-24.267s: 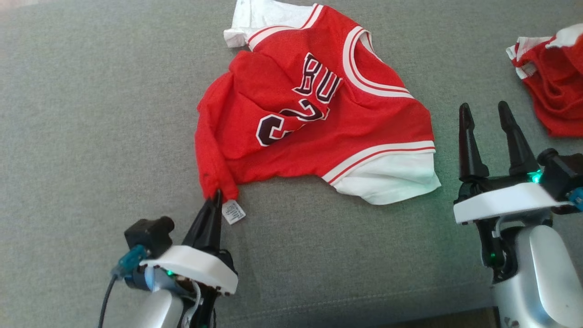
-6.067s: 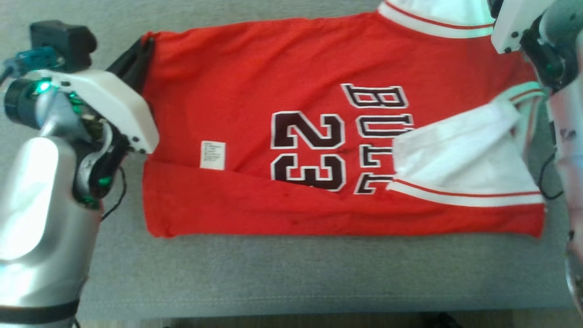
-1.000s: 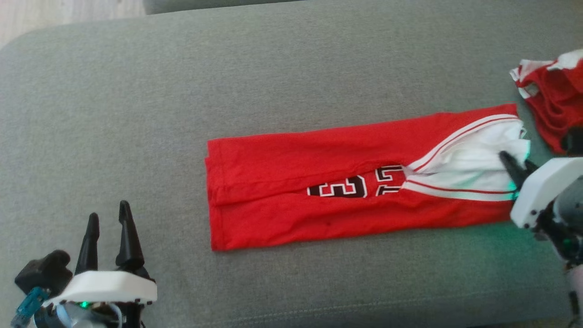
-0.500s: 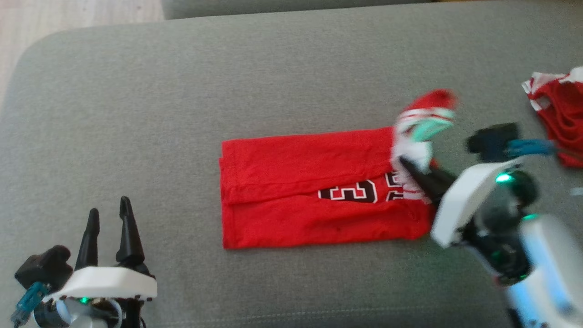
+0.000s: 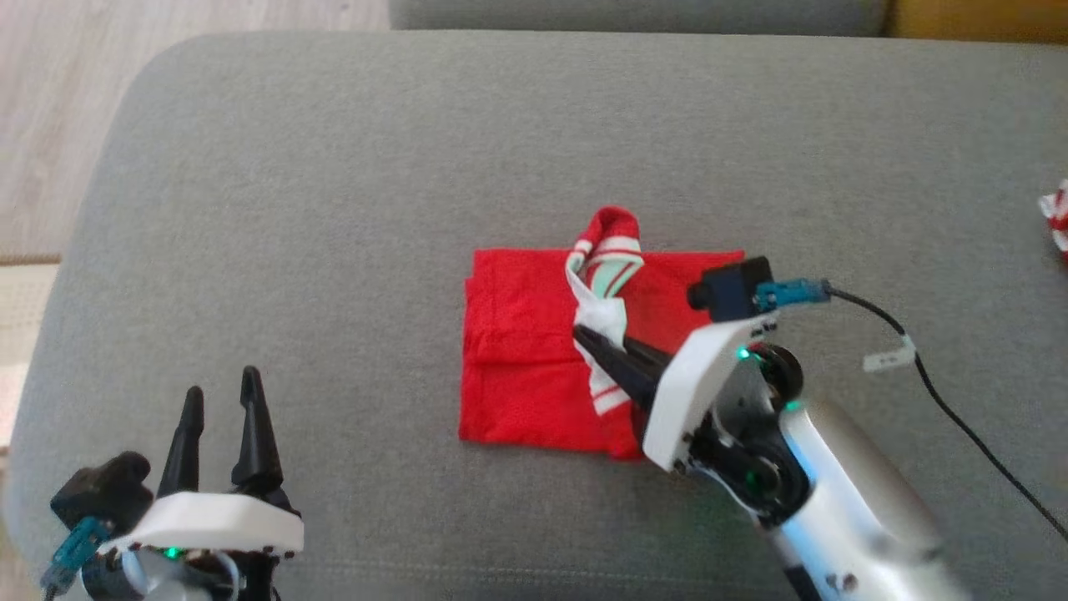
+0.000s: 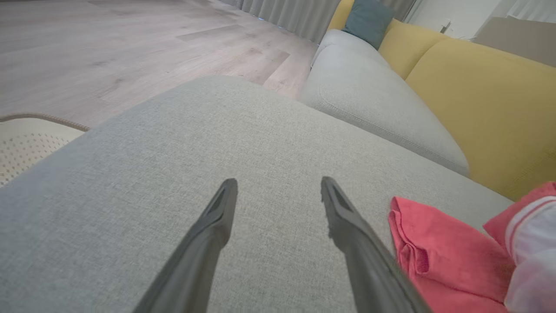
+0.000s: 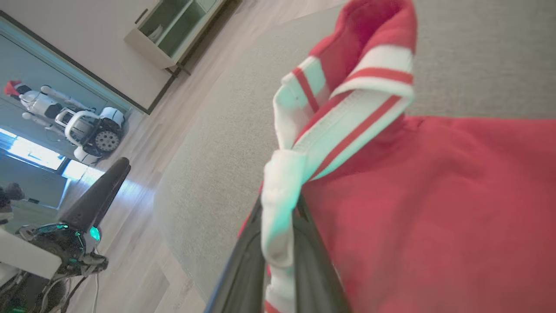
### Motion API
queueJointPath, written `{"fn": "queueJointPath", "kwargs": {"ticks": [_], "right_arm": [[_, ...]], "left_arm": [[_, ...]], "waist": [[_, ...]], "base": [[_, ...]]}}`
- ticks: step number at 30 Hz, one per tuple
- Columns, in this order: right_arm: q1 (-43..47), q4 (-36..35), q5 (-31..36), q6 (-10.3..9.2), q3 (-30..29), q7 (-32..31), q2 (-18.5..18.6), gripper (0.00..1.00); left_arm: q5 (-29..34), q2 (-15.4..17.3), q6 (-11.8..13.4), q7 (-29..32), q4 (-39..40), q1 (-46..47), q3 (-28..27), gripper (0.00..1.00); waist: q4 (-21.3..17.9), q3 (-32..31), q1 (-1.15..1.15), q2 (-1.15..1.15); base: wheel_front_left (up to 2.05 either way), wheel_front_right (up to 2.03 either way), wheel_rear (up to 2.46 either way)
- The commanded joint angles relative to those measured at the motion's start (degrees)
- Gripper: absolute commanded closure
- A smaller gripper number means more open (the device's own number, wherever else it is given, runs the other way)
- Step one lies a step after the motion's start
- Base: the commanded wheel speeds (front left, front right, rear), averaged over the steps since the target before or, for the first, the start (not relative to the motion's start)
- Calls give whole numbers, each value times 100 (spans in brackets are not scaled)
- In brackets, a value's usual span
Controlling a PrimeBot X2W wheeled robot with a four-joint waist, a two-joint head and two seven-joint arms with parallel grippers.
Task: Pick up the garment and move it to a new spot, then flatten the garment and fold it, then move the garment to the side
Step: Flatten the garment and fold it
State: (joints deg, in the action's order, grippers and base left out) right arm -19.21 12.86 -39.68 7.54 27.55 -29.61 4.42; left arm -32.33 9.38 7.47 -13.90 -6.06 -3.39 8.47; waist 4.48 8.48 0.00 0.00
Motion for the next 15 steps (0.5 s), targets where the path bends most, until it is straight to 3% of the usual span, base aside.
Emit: {"fn": "queueJointPath", "kwargs": {"ticks": [1,12,13,14,15], "right_arm": [[-407,-13,-126,-5,156,185,-131,100],[-1299,1401,-1140,-5,968,1076,-153,100],[-1370,1511,-1210,-5,1045,1160,-153,86],[-1433,1602,-1299,-5,1116,1258,-153,56],[-1488,1688,-1404,-5,1181,1354,-153,4]], "left_arm": [[20,69,-29,-39,137,250,-206,0],[24,34,-77,-60,-2,334,-154,0],[25,32,-79,-62,-11,340,-151,0],[26,30,-81,-63,-20,344,-148,0],[26,29,-81,-64,-28,345,-146,0]], "waist": [[115,81,0,0],[422,163,0,0],[433,166,0,0],[441,166,0,0],[445,165,0,0]], "base": [[0,0,0],[0,0,0],[0,0,0],[0,0,0],[0,0,0]]}}
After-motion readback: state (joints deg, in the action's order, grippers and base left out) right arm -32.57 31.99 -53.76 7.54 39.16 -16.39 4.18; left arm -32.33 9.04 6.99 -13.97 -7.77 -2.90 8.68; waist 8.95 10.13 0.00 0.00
